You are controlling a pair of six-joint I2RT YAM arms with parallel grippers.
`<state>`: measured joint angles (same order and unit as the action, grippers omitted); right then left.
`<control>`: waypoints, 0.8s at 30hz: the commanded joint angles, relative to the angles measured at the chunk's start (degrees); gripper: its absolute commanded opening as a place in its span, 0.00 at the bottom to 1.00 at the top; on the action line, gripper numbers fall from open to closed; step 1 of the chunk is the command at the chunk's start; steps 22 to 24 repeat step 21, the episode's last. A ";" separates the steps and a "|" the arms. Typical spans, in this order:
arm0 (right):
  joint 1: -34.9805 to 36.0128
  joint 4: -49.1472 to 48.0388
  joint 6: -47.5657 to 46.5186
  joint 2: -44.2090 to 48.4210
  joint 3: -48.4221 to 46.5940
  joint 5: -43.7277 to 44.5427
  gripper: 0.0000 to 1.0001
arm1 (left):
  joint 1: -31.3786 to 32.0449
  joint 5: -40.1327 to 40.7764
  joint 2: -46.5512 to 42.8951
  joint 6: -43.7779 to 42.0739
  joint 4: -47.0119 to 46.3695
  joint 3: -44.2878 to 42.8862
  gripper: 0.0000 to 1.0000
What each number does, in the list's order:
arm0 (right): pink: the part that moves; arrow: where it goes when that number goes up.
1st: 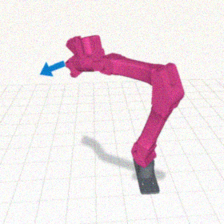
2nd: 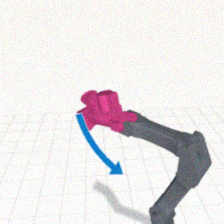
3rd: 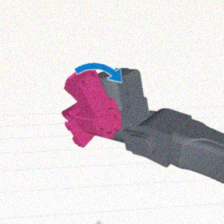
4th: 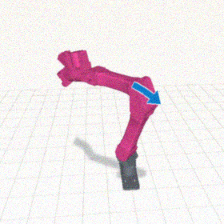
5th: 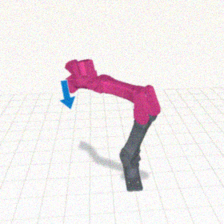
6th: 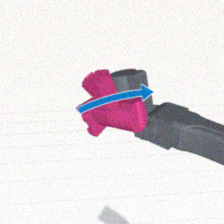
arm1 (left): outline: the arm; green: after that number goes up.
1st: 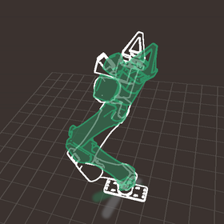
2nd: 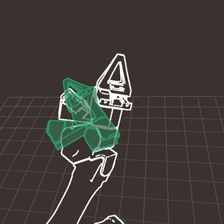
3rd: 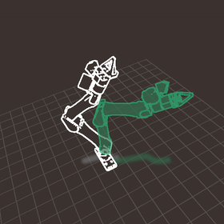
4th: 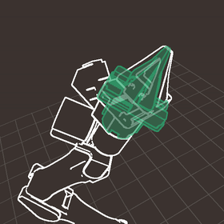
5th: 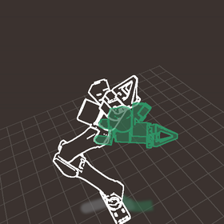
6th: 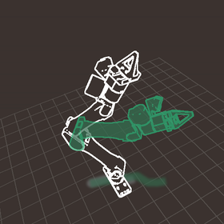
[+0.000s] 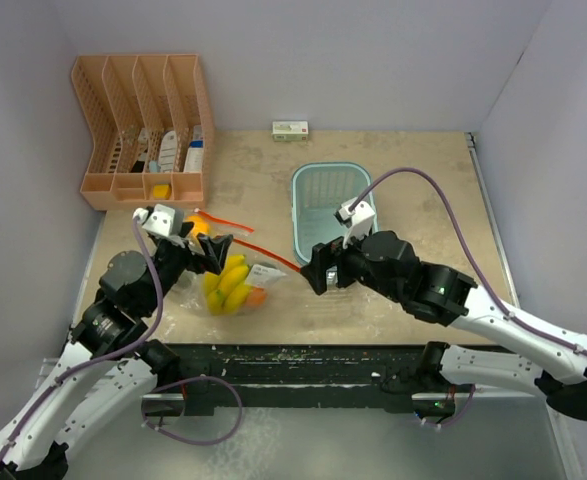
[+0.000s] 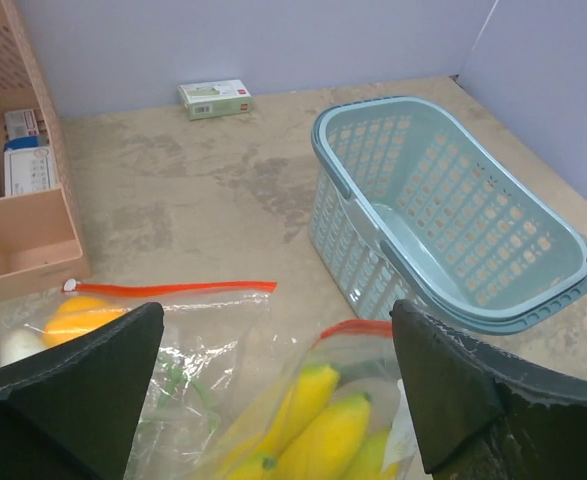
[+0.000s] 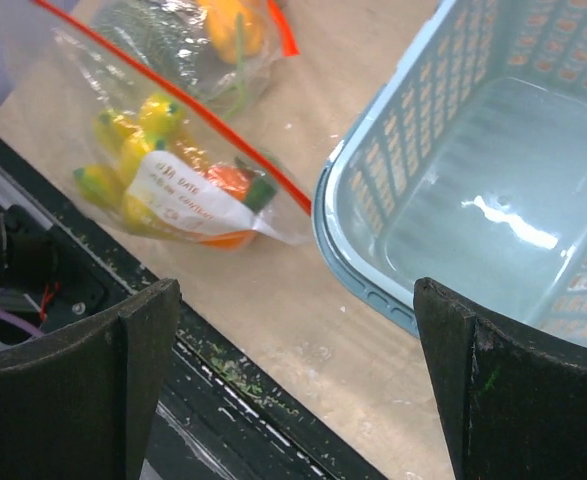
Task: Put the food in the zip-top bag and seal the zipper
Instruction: Place the zipper food storage bag at the center of the board, then reset both arms
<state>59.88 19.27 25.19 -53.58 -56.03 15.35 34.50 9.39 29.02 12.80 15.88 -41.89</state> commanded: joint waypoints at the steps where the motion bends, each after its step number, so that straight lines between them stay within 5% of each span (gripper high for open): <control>1: -0.31 2.43 2.76 -1.98 -4.14 6.10 0.99 | -0.29 2.53 0.05 1.80 -3.13 -1.67 0.99; 24: -0.29 4.80 5.41 -5.26 -5.91 12.86 0.99 | -0.31 3.00 1.44 0.56 2.56 -3.46 0.99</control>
